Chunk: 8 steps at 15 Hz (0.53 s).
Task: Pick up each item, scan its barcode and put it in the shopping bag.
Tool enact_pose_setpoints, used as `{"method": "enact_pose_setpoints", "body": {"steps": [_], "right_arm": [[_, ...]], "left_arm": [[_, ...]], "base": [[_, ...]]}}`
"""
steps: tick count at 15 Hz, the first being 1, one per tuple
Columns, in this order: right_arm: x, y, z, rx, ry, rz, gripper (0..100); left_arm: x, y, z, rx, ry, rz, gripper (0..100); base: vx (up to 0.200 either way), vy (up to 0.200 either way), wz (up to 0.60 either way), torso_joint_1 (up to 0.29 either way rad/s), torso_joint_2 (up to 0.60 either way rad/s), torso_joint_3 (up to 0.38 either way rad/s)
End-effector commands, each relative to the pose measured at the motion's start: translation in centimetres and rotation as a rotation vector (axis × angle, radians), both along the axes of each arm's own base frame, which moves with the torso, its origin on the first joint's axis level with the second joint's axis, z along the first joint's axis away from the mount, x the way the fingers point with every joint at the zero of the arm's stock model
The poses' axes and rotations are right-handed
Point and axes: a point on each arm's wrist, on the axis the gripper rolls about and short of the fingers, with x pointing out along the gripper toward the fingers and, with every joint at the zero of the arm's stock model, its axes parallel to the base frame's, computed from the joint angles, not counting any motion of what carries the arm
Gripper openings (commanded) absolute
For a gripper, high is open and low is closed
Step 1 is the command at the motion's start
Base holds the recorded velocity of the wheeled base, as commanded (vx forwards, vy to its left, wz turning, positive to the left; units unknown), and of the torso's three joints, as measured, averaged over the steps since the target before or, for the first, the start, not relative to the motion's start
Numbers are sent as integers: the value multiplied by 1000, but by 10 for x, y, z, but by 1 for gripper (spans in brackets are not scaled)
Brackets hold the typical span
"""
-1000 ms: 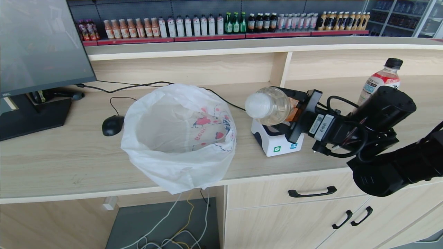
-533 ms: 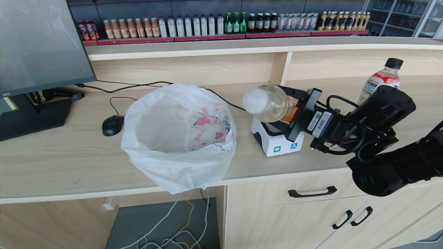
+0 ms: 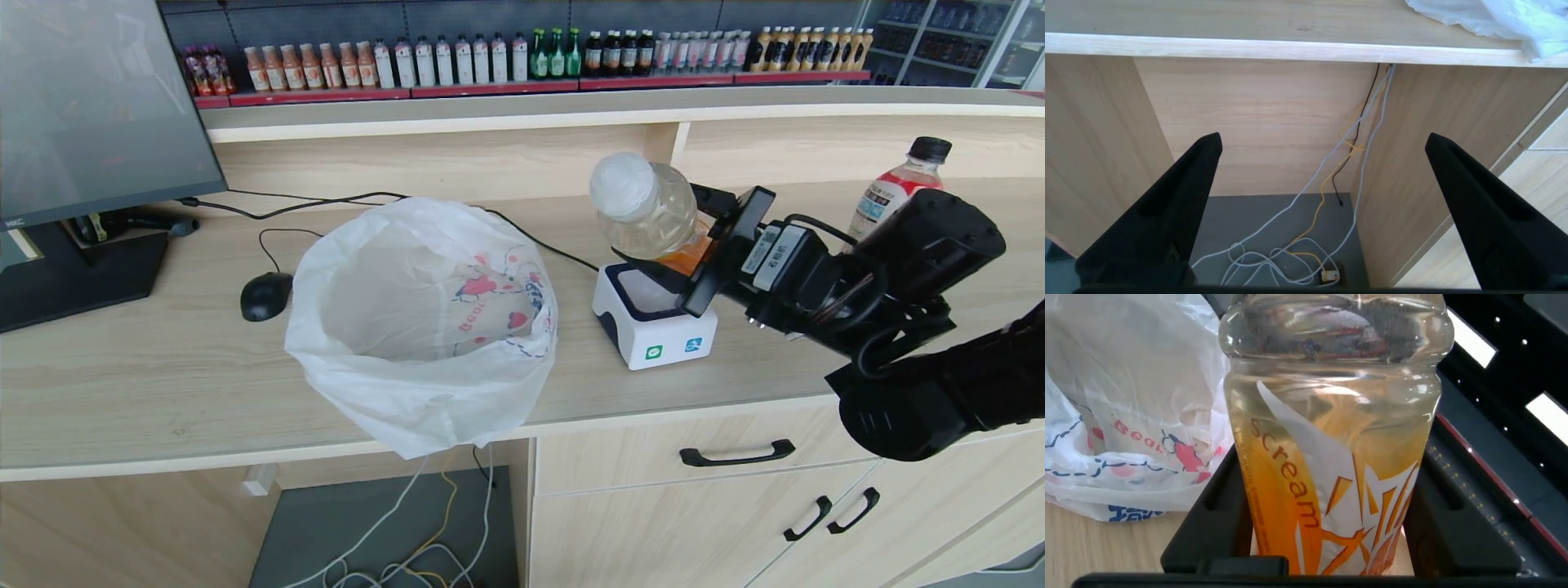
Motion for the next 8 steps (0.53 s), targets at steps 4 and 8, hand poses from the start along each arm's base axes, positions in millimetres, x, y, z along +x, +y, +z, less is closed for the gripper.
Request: {"method": "enact_pose_setpoints", "body": {"steps": [4,8], "right_arm": [[-12,3,18,93,36,-6,0],[-22,17,31,316,198,-23,0]], "left_arm": [[0,0,0,-1,0,0,100],[0,0,0,-1,0,0,100]], "base": [[0,0,0,0,0,0],[0,0,0,0,0,0]]}}
